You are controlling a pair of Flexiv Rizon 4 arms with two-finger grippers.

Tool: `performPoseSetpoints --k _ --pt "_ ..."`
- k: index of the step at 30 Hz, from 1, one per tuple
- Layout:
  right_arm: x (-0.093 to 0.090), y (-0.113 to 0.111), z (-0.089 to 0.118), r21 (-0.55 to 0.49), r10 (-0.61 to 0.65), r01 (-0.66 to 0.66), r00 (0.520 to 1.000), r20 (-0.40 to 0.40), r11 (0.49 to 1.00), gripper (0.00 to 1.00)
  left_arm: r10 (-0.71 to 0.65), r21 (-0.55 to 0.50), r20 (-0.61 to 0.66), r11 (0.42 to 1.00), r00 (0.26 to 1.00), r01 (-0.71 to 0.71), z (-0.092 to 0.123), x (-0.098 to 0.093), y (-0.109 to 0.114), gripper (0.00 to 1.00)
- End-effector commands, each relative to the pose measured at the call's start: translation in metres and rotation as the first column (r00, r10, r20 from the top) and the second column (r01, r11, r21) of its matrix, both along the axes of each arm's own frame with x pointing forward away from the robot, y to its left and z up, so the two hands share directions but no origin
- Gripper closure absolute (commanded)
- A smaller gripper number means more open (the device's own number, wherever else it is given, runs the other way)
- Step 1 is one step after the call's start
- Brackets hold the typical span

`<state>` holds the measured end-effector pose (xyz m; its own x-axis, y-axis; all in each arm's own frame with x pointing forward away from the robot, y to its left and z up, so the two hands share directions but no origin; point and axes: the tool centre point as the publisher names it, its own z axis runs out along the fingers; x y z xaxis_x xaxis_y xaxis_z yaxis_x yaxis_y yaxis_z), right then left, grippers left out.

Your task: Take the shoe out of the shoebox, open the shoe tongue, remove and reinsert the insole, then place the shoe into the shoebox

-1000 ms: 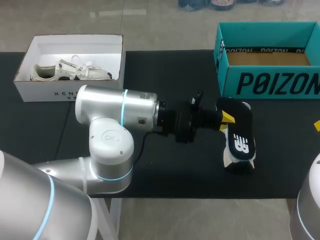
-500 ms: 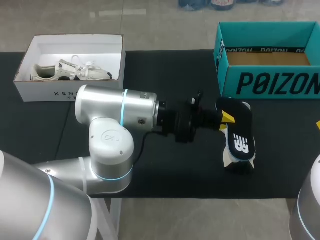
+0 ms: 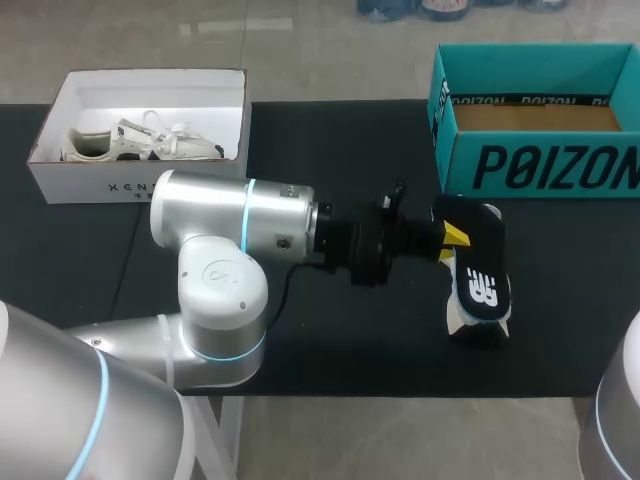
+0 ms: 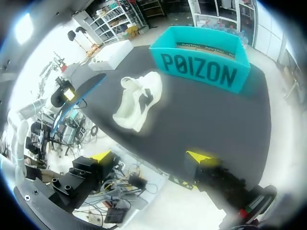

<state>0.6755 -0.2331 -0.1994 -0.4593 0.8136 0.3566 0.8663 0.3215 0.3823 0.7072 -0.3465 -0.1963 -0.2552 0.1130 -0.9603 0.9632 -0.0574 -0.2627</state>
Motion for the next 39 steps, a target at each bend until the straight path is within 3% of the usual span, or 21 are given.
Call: performPoseSetpoints --k 1,11,23,39 --pt "-0.001 -0.004 0.005 0.015 0.035 -0.035 0.999 -0.013 0.999 0.00 0.001 0.003 0.001 1.000 1.000 -0.001 0.000 0.000 -0.002 1.00" --pt "-0.001 -0.004 0.005 0.015 0.035 -0.035 0.999 -0.013 0.999 0.00 0.001 0.003 0.001 1.000 1.000 -0.001 0.000 0.000 -0.002 1.00" --pt "-0.001 -0.004 0.005 0.015 0.035 -0.035 0.999 -0.013 0.999 0.00 -0.079 0.071 -0.201 0.993 0.976 0.095 -0.027 -0.031 -0.015 1.00" --pt "-0.001 -0.004 0.005 0.015 0.035 -0.035 0.999 -0.013 0.999 0.00 -0.113 0.012 -0.338 0.992 0.934 0.124 -0.049 -0.042 -0.029 1.00"
